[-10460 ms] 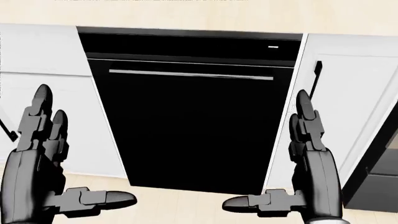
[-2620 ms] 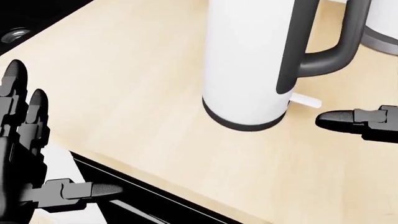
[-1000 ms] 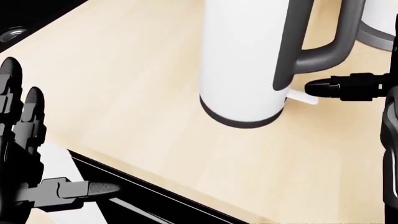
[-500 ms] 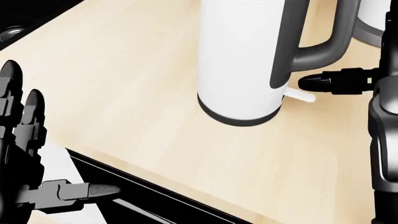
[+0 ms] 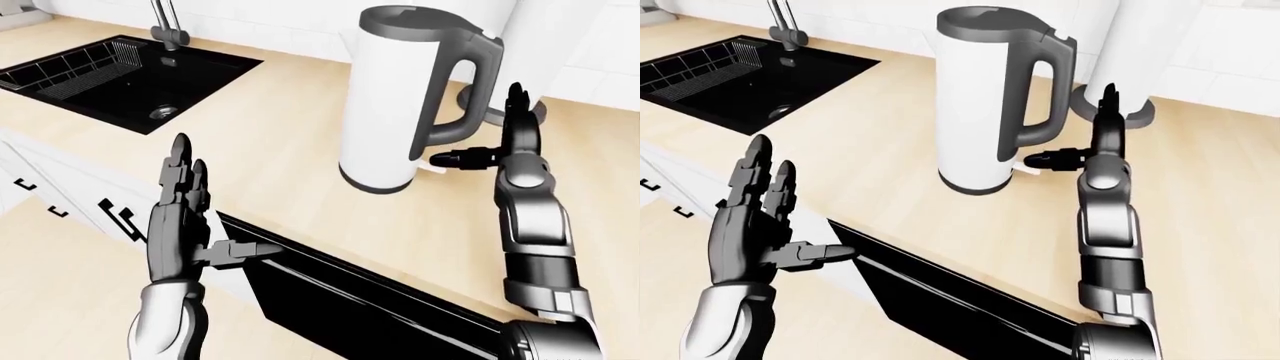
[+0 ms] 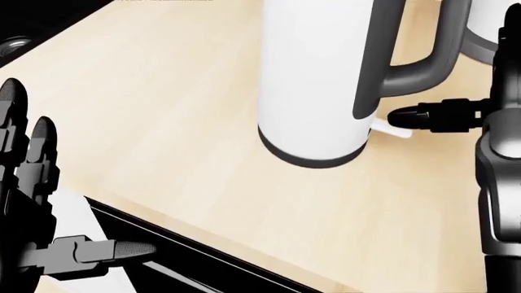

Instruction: Press down the lever to turn on the electric kettle.

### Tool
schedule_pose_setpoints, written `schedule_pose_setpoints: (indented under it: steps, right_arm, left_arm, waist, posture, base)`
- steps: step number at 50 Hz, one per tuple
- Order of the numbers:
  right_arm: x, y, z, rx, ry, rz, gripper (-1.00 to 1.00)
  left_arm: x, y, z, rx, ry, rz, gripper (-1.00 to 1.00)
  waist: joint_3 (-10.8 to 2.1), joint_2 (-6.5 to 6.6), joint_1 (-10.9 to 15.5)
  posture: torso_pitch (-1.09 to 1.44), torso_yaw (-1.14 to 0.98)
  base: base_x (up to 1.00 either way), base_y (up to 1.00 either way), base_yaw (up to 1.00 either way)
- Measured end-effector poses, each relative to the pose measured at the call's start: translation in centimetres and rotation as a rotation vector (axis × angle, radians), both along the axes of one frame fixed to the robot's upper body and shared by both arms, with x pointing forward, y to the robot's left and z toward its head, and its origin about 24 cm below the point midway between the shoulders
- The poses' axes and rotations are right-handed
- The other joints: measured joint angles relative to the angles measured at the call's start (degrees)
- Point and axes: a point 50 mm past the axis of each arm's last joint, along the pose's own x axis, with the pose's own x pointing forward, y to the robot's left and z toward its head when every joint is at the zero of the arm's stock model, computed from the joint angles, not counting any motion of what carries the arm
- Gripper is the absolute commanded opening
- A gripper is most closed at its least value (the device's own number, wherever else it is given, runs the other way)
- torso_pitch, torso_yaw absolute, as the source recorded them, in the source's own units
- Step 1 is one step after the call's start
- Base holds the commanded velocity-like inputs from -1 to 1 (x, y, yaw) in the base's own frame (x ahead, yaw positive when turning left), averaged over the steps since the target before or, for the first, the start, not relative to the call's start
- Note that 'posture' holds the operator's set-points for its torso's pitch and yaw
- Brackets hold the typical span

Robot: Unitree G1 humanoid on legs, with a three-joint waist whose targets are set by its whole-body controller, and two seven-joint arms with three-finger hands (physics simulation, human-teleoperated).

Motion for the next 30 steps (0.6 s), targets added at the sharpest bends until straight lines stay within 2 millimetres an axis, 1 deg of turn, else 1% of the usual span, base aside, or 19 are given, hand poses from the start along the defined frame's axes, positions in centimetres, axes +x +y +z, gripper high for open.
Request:
schedule_pose_setpoints:
  steps: [14, 30]
  right_arm:
    - [0.23, 0.31, -0.43, -0.034, 0.016, 0.000, 1.00]
    - [0.49, 0.42, -0.51, -0.071, 0.027, -0.005, 1.00]
  left_arm:
    - [-0.08, -0.02, 0.09, 0.000, -0.004, 0.000, 1.00]
    - [-0.19, -0.02, 0.74, 0.001, -0.022, 0.003, 1.00]
  waist:
    - [-0.21, -0.18, 0.13]
    - [-0.56, -0.22, 0.17]
  posture:
    - [0.00, 0.00]
    - [0.00, 0.00]
  base:
    - [0.00, 0.00, 0.00]
    - [0.00, 0.00, 0.00]
